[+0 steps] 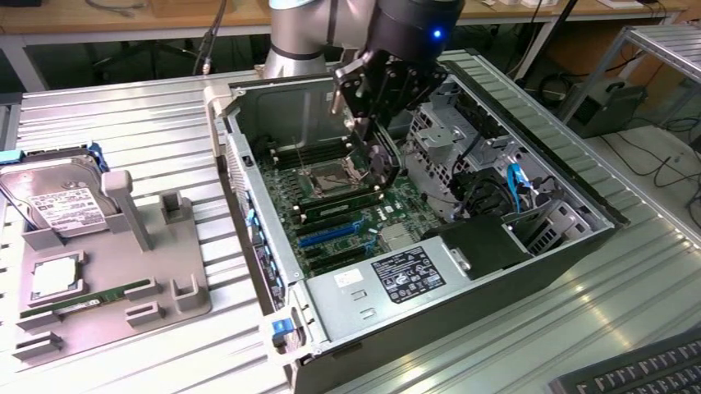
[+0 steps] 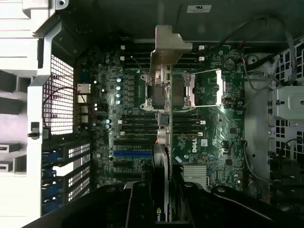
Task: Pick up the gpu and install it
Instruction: 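Pick up the gpu and move the gpu toward the slot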
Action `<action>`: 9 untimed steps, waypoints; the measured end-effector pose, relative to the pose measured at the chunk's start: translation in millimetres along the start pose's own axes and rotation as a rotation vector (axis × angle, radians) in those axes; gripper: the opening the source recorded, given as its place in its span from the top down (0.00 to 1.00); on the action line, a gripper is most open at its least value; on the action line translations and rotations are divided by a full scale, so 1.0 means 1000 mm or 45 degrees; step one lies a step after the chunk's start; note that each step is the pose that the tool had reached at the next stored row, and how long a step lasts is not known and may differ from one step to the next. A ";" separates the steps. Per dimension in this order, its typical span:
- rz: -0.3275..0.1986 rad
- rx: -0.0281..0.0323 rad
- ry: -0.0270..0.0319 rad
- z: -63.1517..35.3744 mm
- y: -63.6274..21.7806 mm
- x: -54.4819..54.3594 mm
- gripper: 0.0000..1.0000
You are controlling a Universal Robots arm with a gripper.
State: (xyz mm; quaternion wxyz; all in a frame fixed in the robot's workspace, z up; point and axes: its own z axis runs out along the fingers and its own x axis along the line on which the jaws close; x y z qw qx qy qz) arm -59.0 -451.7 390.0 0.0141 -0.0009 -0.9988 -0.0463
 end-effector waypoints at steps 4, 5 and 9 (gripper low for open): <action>0.000 -0.0002 0.0020 0.0001 -0.0001 -0.001 0.74; 0.000 -0.0002 0.0020 0.0001 -0.0001 -0.001 0.74; 0.000 -0.0001 0.0020 0.0000 0.0000 -0.001 0.74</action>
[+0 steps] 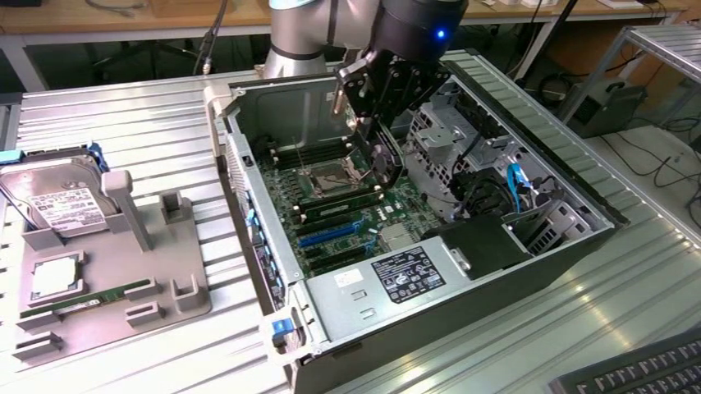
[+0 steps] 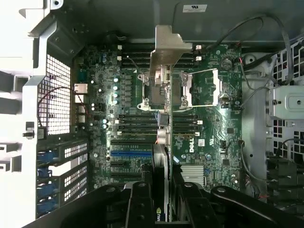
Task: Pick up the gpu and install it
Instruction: 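Insert the gpu into the slot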
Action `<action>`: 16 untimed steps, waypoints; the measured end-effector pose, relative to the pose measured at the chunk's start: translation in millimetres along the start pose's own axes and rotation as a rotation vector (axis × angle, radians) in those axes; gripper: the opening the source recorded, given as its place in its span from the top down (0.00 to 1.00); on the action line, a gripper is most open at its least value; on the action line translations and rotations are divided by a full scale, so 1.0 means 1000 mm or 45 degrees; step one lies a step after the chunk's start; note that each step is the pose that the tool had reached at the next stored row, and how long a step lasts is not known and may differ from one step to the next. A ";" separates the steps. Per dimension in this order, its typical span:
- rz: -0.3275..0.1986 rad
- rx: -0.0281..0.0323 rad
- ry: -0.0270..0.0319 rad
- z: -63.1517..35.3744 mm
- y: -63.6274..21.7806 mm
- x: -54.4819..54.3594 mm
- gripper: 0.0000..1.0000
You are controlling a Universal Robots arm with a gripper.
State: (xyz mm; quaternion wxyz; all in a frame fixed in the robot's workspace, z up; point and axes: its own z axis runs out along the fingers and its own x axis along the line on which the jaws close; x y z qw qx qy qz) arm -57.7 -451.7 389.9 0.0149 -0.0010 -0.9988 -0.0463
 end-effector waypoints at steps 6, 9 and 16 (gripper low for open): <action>0.000 0.0000 0.0000 0.0000 0.0000 0.000 0.74; -0.001 0.0020 0.0001 0.0001 0.0000 0.000 0.74; -0.192 0.0081 0.0177 0.0002 0.0000 0.000 0.74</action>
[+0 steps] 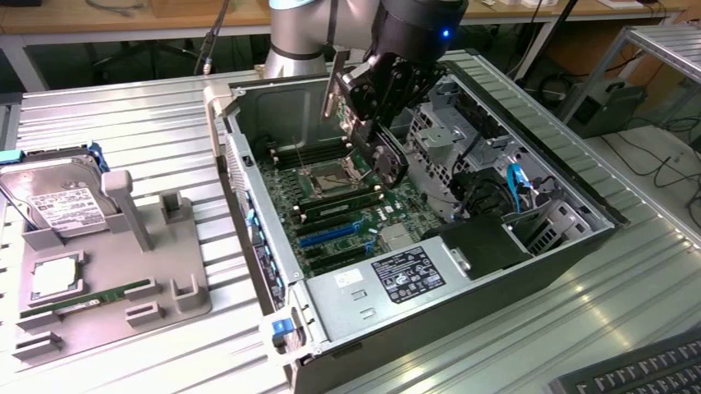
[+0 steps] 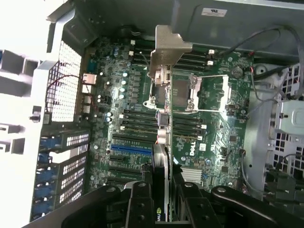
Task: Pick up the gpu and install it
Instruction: 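Insert the gpu into the slot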
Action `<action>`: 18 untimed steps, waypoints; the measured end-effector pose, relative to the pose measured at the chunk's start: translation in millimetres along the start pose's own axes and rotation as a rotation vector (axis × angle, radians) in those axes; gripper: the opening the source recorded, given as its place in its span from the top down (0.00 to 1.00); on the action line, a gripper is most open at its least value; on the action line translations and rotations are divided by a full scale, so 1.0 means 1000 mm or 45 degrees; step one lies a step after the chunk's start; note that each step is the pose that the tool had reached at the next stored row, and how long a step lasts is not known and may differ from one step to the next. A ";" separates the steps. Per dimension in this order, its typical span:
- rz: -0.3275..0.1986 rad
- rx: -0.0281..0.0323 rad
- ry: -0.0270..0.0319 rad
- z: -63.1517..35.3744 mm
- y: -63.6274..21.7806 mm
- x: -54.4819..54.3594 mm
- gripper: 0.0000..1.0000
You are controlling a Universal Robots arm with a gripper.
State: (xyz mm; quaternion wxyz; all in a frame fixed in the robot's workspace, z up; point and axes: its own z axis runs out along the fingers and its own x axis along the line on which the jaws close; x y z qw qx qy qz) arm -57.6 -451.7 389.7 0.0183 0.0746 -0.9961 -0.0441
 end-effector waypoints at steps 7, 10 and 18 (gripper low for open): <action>-0.160 0.0047 0.0144 0.0001 0.0000 0.000 0.74; -0.231 0.0069 0.0209 0.0002 0.0000 0.000 0.74; -0.480 0.0143 0.0436 0.0003 0.0000 0.000 0.74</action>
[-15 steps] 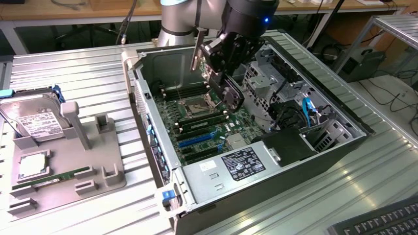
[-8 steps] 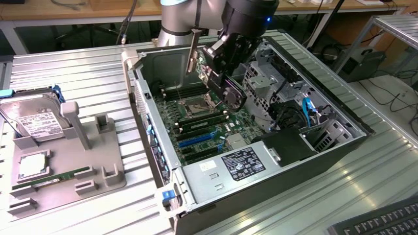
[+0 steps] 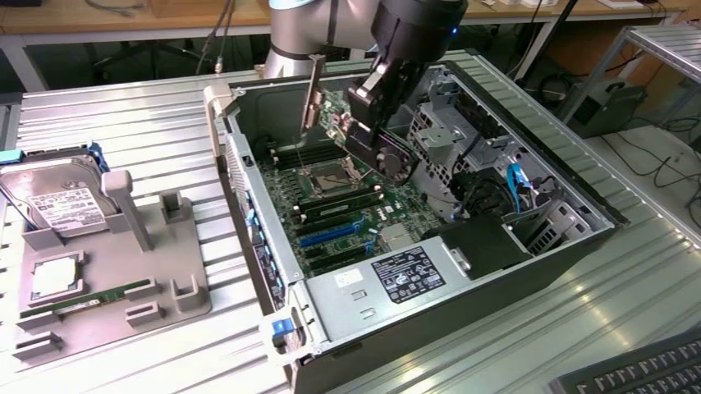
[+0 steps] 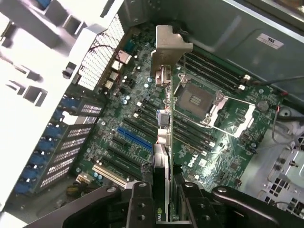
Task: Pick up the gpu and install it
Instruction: 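Insert the gpu into the slot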
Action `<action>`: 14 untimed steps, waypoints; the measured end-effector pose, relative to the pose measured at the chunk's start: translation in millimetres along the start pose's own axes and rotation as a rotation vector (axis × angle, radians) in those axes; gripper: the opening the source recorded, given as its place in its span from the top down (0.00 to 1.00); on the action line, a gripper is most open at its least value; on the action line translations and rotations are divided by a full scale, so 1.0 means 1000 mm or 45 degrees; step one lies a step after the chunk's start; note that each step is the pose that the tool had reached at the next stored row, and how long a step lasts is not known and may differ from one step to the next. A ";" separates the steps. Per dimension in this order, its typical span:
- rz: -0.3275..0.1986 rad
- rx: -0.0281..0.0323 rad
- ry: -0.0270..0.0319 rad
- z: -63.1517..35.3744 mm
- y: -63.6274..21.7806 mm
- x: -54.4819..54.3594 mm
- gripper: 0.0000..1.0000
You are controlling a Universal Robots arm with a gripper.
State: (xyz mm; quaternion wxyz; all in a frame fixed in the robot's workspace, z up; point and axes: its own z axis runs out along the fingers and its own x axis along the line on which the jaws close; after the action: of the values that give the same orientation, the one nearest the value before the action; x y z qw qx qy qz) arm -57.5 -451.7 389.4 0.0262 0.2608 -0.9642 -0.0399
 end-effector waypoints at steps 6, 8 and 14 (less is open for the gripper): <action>-0.226 0.0067 0.0206 0.0001 0.0000 0.000 0.74; -0.276 0.0083 0.0252 0.0001 0.0000 0.000 0.74; -0.445 0.0133 0.0406 0.0002 0.0000 0.000 0.74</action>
State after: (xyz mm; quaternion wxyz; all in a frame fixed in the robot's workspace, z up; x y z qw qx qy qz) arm -57.5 -451.7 389.2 0.0328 0.4252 -0.9038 -0.0348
